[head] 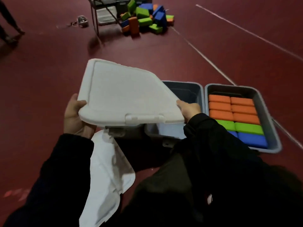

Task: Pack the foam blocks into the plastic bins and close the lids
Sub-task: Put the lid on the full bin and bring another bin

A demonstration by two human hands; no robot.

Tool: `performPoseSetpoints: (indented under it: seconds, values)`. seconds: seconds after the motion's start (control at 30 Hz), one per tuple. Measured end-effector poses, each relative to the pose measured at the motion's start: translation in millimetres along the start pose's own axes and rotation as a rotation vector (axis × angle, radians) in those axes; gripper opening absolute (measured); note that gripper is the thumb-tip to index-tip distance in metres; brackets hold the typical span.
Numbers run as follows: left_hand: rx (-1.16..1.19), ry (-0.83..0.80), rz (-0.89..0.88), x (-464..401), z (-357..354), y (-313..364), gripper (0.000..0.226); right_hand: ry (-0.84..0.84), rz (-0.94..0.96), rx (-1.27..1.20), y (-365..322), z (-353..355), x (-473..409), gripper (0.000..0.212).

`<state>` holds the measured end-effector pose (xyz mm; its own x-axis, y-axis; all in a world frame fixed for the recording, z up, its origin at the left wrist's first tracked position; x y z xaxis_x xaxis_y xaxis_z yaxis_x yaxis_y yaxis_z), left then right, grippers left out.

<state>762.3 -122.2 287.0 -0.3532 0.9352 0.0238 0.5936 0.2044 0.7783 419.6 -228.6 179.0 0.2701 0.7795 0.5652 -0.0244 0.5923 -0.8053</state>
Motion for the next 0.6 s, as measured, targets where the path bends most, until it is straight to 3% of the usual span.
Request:
performPoseSetpoints:
  seconds: [0.2,0.27,0.33,0.5,0.6]
  values:
    - [-0.277,0.012,0.39,-44.4,-91.4,-159.3,0.047,0.416,0.006,-0.116,2.5,180.9,-31.4,0.047]
    - [-0.407,-0.047,0.455,-41.5,-120.9,-214.9,0.04,0.511,-0.007,-0.125,15.0,239.3,-40.7,0.05]
    - [-0.549,-0.149,0.513,-35.1,-147.2,-270.7,0.034,0.553,0.014,-0.129,30.2,287.9,-52.4,0.044]
    - [-0.801,-0.349,0.657,-35.8,-180.8,-388.0,0.048,0.617,0.011,-0.194,78.2,376.9,-97.1,0.029]
    - [-0.811,-0.413,0.731,-33.7,-194.3,-444.2,0.041,0.633,0.008,-0.123,107.2,411.5,-137.8,0.035]
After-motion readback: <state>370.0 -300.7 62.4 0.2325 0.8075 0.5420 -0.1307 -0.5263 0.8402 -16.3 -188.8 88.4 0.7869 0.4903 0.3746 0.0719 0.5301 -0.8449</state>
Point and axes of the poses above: each hand's wrist, its own x-axis away from the middle knuckle, its own z-axis out of the back of the hand, y = z × x, the point moved 4 cm from there along -x, towards the middle knuckle, and after that the axes turned 5 degrees about -z, right-handed, at the moved point
